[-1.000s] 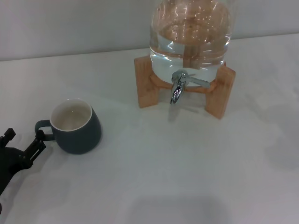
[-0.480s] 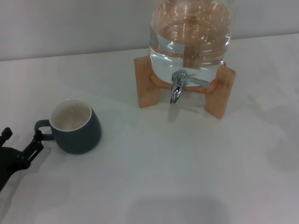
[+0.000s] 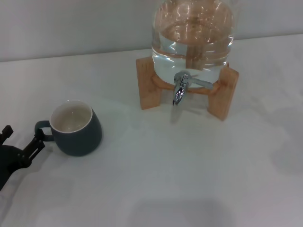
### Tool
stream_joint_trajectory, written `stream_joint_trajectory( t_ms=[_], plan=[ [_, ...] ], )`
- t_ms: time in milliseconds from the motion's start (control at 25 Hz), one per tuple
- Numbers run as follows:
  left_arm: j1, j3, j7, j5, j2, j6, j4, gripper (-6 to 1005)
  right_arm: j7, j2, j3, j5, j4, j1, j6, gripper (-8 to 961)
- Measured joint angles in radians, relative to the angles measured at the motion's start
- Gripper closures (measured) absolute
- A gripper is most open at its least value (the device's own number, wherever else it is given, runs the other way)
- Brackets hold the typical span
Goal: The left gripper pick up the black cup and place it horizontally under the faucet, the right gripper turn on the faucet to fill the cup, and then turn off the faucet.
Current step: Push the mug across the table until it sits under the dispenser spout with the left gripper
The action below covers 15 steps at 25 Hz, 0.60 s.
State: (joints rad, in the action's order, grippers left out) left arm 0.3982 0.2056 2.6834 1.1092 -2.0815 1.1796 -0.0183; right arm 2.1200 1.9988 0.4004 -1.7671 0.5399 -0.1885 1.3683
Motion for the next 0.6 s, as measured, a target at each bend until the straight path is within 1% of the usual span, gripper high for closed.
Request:
stream_joint_trajectory(
  t_ms=[600],
  plan=[
    [0.019,0.0,-0.003,0.007,-0.001,-0.021,-0.004,143,0.0,0.001,0.0,0.0,0.0,0.005,0.001,99]
  ],
)
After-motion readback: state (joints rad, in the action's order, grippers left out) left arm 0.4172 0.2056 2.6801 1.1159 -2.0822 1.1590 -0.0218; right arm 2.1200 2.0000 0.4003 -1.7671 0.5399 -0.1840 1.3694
